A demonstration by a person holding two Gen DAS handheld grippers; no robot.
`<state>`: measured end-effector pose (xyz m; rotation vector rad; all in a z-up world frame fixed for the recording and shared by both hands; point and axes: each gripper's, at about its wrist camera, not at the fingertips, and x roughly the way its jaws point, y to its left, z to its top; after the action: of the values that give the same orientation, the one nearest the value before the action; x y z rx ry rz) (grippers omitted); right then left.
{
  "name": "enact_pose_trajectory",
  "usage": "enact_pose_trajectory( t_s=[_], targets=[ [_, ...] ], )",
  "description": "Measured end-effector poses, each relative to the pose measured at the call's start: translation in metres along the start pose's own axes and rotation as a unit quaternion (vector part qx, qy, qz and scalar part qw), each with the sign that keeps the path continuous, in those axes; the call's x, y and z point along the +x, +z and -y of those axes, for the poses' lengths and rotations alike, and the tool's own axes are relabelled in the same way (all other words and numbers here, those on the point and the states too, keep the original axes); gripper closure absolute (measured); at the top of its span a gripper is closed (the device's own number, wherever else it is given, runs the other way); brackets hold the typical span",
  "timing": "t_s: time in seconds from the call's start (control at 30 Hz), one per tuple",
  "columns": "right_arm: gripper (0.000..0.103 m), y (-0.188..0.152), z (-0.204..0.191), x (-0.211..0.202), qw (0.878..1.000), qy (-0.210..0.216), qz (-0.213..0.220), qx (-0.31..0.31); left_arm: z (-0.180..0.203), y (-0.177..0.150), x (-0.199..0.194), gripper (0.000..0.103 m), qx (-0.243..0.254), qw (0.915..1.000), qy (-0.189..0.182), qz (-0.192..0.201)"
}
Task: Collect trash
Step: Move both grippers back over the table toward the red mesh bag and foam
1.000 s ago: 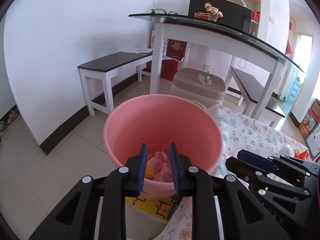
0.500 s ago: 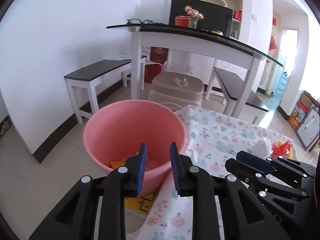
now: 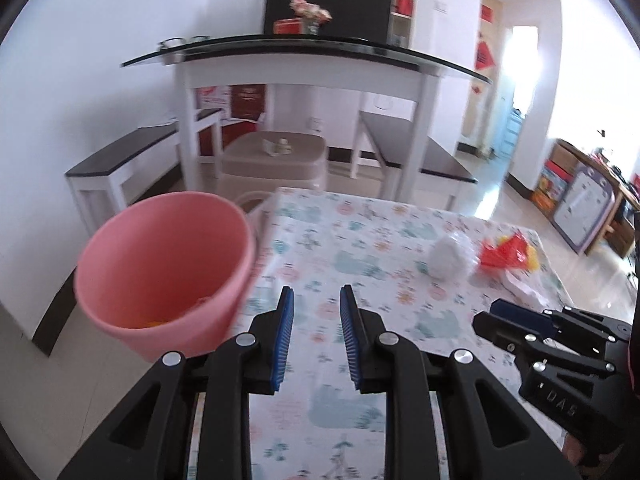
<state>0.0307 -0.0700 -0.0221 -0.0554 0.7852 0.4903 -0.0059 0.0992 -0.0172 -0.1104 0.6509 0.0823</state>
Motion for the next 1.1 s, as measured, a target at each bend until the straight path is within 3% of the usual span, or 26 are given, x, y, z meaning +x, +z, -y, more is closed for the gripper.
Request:
enact_pose_trajectory(
  t_s=[0.4,0.6,0.67,0.73,1.1],
  targets=[
    [0.081,-0.022,0.108,-0.025,0.991,-0.083,0.005,0.106,0.054,-0.008,0.022,0.080,0.052,0.9969,-0.053,-0.027],
    [0.080,-0.034,0.155,-0.024,0.984,-0.076,-0.006,0.164,0.072,-0.008,0.032,0.081,0.068,0.9946,-0.069,-0.038],
    [0.067,-0.034,0.162,-0.018,0.984,-0.066,-0.017,0.165,0.076,-0.008,0.036,0.081,0.073,0.9940,-0.070,-0.042],
    [0.063,-0.032,0.165,-0.015,0.985,-0.065,-0.016,0.156,0.081,-0.008,0.039,0.080,0.077,0.9934,-0.072,-0.046],
    [0.062,-0.017,0.175,0.025,0.990,-0.089,-0.056,0.090,0.103,0.002,0.056,0.081,0.094,0.9904,-0.083,-0.057]
  ],
)
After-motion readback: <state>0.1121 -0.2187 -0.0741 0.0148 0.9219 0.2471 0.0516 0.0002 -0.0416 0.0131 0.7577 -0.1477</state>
